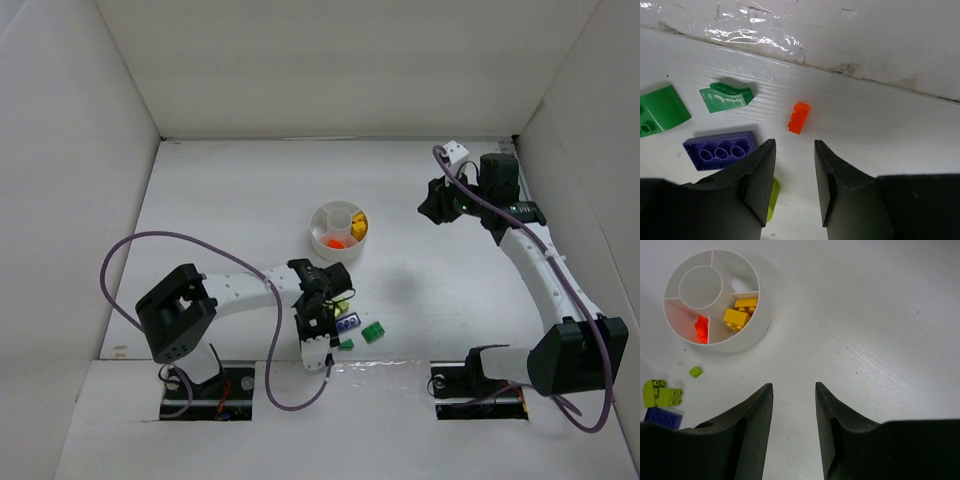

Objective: Sort the legos into containers by color

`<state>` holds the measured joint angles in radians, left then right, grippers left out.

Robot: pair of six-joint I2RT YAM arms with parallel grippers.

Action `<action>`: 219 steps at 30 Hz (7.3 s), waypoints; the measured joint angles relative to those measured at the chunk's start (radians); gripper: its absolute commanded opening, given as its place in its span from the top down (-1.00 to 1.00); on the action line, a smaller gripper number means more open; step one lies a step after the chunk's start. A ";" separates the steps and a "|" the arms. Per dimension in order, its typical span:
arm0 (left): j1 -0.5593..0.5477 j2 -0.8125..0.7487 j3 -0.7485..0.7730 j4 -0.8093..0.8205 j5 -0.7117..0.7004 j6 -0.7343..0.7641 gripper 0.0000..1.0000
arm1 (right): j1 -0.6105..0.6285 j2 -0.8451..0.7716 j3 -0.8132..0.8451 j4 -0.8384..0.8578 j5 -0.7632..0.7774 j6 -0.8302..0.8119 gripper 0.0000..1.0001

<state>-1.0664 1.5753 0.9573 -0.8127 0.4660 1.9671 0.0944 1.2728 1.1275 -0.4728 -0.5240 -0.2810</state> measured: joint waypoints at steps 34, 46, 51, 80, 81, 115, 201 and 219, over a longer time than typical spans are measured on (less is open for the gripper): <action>-0.073 0.105 0.035 -0.027 -0.023 0.000 0.66 | -0.067 0.000 -0.013 0.032 -0.021 0.011 0.10; -0.084 0.105 0.040 0.050 0.042 -0.041 0.90 | -0.067 0.000 -0.033 0.036 -0.035 0.012 0.10; -0.084 0.080 0.055 0.152 0.121 -0.237 0.93 | -0.067 0.000 -0.048 0.038 -0.038 0.013 0.10; 0.474 -0.114 0.085 0.783 0.245 -1.372 0.93 | -0.054 0.011 -0.057 0.145 -0.051 0.210 0.00; 0.473 -0.105 0.092 0.785 0.242 -1.372 0.93 | -0.054 0.013 -0.057 0.144 -0.051 0.211 0.00; 0.489 0.032 0.169 0.778 0.225 -1.336 0.37 | -0.054 0.019 -0.057 0.145 -0.049 0.212 -0.05; 0.579 0.542 1.022 0.143 -0.036 -1.178 -0.56 | 0.149 0.051 -0.055 0.116 -0.006 0.170 -0.04; 0.576 0.604 1.033 0.158 -0.082 -1.174 -0.63 | 0.149 0.051 -0.055 0.116 -0.006 0.170 -0.04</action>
<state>-0.4908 2.1796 1.9900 -0.6552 0.3836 0.7929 0.2432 1.3239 1.0729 -0.3573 -0.5297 -0.1112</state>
